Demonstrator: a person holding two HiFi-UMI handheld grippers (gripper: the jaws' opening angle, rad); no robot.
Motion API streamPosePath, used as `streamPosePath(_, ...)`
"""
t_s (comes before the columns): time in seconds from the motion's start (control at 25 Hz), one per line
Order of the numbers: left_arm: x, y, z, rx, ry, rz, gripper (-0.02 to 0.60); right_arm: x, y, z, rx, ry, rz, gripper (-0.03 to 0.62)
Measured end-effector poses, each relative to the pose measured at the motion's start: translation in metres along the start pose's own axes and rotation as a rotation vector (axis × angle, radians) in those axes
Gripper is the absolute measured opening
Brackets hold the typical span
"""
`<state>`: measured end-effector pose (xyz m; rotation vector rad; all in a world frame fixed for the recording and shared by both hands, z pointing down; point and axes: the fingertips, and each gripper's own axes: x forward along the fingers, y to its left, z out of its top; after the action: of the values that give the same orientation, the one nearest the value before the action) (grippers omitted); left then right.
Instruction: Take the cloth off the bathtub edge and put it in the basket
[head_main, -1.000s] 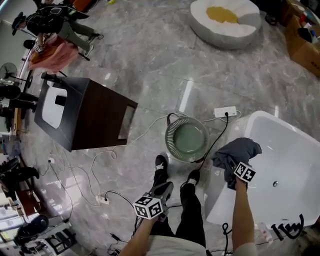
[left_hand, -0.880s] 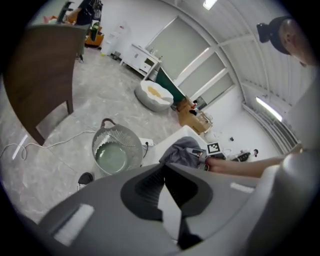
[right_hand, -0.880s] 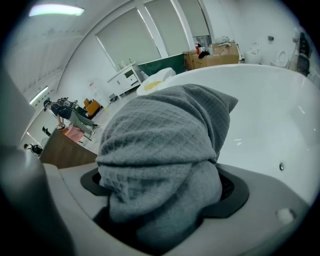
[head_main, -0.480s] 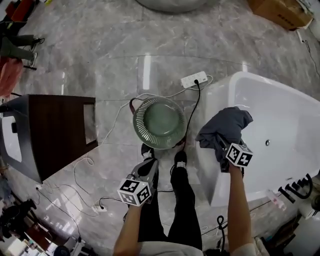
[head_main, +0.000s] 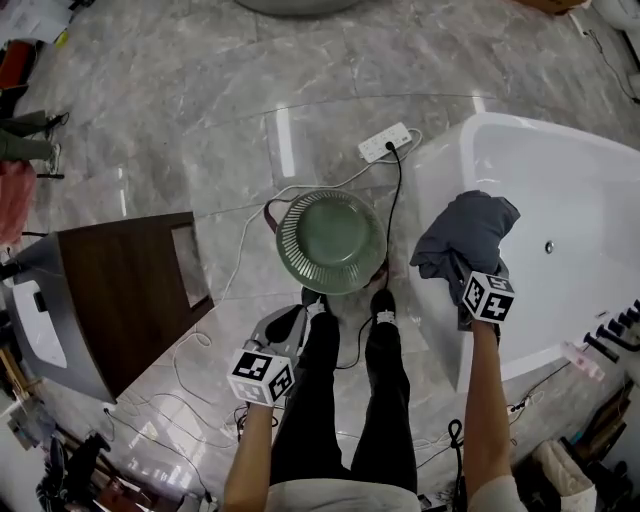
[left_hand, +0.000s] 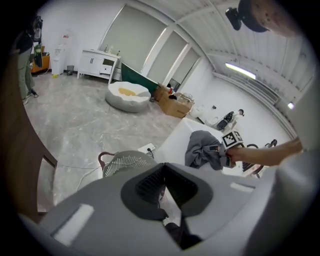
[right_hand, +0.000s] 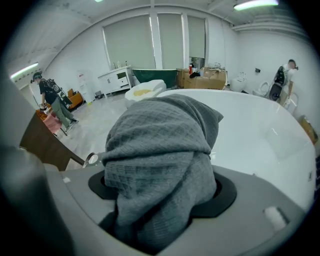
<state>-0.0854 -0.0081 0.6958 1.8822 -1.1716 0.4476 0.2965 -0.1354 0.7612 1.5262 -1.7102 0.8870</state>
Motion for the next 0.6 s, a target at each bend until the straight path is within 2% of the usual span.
streamPosePath(0.28,-0.019,0.024,0.008,-0.002,-0.005,0.016,0.058,-0.023,0.004,-0.007,-0.048,-0.003,-0.098,0.309)
streamPosePath(0.6,-0.027,0.038,0.011,0.009,-0.011,0.001,0.058,-0.044,0.039,-0.014,-0.094,-0.018,-0.086,0.275)
